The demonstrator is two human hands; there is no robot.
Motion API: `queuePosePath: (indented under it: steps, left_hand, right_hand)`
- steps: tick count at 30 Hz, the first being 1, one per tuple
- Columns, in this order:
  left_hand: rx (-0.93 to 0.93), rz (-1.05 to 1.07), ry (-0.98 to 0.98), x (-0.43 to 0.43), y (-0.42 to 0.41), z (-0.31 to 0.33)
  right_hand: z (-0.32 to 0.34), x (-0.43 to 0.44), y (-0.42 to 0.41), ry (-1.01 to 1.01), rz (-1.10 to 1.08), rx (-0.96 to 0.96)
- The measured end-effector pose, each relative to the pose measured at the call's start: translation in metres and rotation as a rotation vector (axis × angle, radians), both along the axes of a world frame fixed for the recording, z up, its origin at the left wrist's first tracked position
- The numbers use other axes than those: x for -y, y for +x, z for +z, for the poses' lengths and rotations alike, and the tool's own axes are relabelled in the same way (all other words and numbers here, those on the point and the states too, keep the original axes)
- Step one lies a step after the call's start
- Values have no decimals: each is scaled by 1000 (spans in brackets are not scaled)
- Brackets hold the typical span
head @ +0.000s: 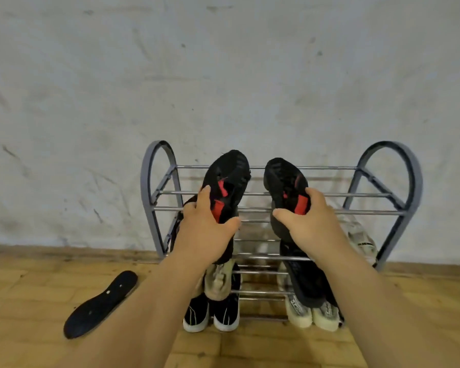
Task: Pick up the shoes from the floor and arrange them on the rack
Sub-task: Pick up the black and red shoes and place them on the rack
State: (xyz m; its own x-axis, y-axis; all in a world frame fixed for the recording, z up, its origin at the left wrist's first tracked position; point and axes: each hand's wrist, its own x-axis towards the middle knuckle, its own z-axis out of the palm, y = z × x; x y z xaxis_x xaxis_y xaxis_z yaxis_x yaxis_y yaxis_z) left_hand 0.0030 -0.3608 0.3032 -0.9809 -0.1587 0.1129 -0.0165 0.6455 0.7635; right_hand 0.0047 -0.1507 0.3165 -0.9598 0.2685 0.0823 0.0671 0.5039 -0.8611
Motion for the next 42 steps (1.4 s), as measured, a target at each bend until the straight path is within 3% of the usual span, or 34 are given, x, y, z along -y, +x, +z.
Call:
queuePosePath:
  steps: [3,7,9,13,21,29,33,38,42]
  left_hand:
    - [65,-55,42,1,-6,-2]
    - [123,-139,324,24,-8,8]
    - [176,-213,375,35,-3,12]
    - [117,-205,310,40,4,8]
    - [-18,-77,170,64,-8,18]
    - [-96,26,-132,89,-23,9]
    - [-159,45,-202,91,-26,1]
    - [-86,3,-210,91,-31,-7]
    - [-204,97,-336,86,-32,-15]
  right_hand:
    - [-3,-6,-1,-22,33,23]
    - [5,-16,6,-47,121,71]
    - [8,-18,10,-15,165,94]
    - [9,-12,19,130,150,53]
    - [0,12,18,-16,80,-45]
    - [-9,34,12,13,116,-82]
    - [-11,40,10,19,102,-89]
    - [-14,45,7,37,84,-101]
    - [-19,45,3,53,69,-103]
